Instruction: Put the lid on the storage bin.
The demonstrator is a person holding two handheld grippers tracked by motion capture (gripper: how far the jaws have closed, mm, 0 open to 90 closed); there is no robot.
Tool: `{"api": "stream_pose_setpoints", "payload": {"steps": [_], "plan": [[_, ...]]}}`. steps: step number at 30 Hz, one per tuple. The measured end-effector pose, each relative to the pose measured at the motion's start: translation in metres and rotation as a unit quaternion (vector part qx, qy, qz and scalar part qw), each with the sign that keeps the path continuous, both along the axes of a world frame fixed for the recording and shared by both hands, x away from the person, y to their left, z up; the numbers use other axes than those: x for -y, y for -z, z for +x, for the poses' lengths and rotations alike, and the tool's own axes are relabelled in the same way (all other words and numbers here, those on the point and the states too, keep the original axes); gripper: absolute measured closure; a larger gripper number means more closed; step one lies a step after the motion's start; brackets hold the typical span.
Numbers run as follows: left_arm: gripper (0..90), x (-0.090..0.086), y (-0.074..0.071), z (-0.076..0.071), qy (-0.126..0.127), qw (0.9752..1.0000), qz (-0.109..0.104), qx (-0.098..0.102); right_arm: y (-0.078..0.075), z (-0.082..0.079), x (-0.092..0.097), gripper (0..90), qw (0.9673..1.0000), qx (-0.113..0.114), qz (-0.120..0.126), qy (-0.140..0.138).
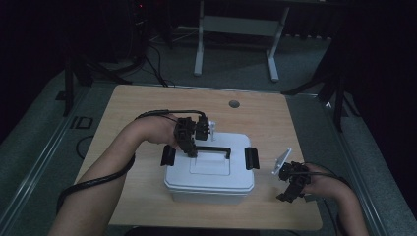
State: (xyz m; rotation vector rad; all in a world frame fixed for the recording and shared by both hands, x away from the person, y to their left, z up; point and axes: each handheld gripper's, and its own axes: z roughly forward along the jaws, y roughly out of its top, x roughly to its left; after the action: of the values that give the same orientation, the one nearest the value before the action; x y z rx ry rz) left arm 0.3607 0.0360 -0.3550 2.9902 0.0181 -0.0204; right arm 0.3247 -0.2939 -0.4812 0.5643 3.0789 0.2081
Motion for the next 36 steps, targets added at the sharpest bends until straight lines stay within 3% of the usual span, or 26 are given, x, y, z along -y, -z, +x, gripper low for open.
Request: {"api": "stream_pose_setpoints", "payload": {"steps": [17, 26, 28, 29, 31, 32, 34, 36], "plan": [[83.8, 0.003, 0.014, 0.000, -0.003, 0.9999, 0.015, -0.003, 0.003, 0.000, -0.004, 14.1, 1.0000, 0.000, 0.002, -0.006], [83.5, 0.001, 0.016, 0.001, -0.013, 0.9998, 0.011, -0.010, 0.006, 0.000, -0.006, 14.1, 1.0000, -0.003, 0.003, -0.008], [82.7, 0.001, 0.015, 0.001, -0.010, 0.9999, 0.011, -0.001, 0.006, 0.000, -0.006, 14.1, 1.0000, -0.003, 0.005, -0.007], [80.1, 0.001, 0.015, 0.001, -0.012, 0.9999, 0.011, 0.005, 0.006, 0.000, -0.007, 14.1, 1.0000, -0.002, 0.005, -0.007], [61.6, 0.000, 0.014, 0.002, -0.027, 0.9995, 0.005, 0.012, 0.005, 0.000, -0.007, 14.1, 1.0000, -0.001, 0.007, -0.007], [57.8, -0.001, 0.013, 0.003, -0.032, 0.9994, -0.001, 0.012, 0.004, 0.000, -0.007, 14.1, 0.9999, 0.000, 0.007, -0.007], [31.3, -0.004, 0.012, 0.002, -0.048, 0.9984, -0.020, 0.022, 0.003, 0.000, -0.007, 14.1, 0.9999, 0.000, 0.010, -0.006], [18.1, -0.006, 0.011, 0.004, -0.064, 0.9973, -0.026, 0.024, 0.002, 0.000, -0.007, 14.1, 0.9999, 0.001, 0.011, -0.006]]}}
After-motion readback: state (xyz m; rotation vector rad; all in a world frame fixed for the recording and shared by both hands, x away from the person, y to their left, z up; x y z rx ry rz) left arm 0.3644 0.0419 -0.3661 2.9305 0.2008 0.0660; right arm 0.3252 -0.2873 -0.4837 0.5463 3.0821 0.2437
